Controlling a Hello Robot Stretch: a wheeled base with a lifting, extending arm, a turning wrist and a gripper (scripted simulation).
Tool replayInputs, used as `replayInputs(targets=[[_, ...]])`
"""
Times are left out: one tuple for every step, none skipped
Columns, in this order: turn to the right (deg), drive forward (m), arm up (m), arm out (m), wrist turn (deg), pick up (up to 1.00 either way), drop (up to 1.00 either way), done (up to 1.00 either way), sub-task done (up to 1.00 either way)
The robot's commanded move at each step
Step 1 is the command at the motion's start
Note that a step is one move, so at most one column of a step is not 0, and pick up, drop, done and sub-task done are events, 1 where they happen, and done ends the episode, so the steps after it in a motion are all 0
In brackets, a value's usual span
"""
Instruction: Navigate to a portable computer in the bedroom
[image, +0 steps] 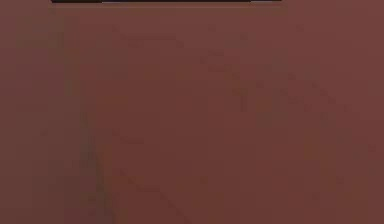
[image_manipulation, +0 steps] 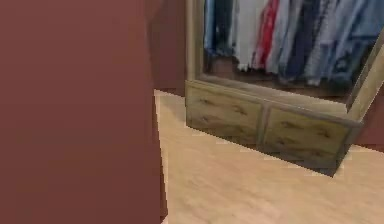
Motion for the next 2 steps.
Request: replayInputs(targets=[[-45.0, 0.00, 0.00, 0.00, 0.0, 0.00, 0.00, 0.00, 0.00], [-45.0, 0.00, 0.00, 0.00, 0.0, 0.00, 0.00, 0.00, 0.00]])
